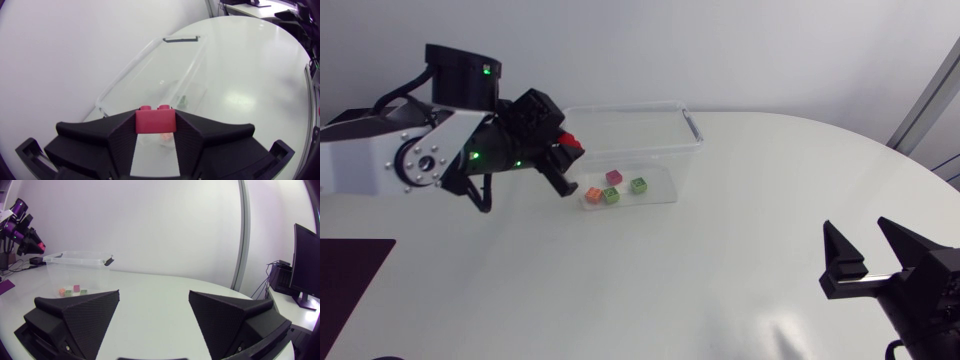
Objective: Place the duplo bricks in the container
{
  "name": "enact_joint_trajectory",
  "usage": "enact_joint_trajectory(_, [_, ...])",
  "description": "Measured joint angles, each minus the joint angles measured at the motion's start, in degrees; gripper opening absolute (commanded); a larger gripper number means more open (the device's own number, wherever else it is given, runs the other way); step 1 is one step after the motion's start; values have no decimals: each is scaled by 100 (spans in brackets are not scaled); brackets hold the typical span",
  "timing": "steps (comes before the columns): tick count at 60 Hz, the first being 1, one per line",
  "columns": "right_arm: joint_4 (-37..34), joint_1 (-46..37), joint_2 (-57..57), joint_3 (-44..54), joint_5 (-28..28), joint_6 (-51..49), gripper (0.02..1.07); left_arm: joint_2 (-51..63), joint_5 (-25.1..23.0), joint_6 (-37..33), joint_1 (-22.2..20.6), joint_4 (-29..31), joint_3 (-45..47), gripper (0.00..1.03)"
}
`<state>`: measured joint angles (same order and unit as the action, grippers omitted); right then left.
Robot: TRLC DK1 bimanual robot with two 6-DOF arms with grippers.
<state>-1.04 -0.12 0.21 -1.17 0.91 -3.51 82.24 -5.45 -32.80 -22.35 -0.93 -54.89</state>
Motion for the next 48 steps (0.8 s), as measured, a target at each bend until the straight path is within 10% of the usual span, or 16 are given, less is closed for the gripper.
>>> enact_joint_trajectory(13, [0,-2,0,0,2,0,102,1217,461,439,107,-63,-1375,32])
enact_joint_trajectory(19, [0,0,0,0,2,-2,102,1648,756,531,107,-68,-1746,101])
enact_joint_trajectory(48, [0,-2,0,0,2,-2,102,-380,1071,586,774,-22,-555,100])
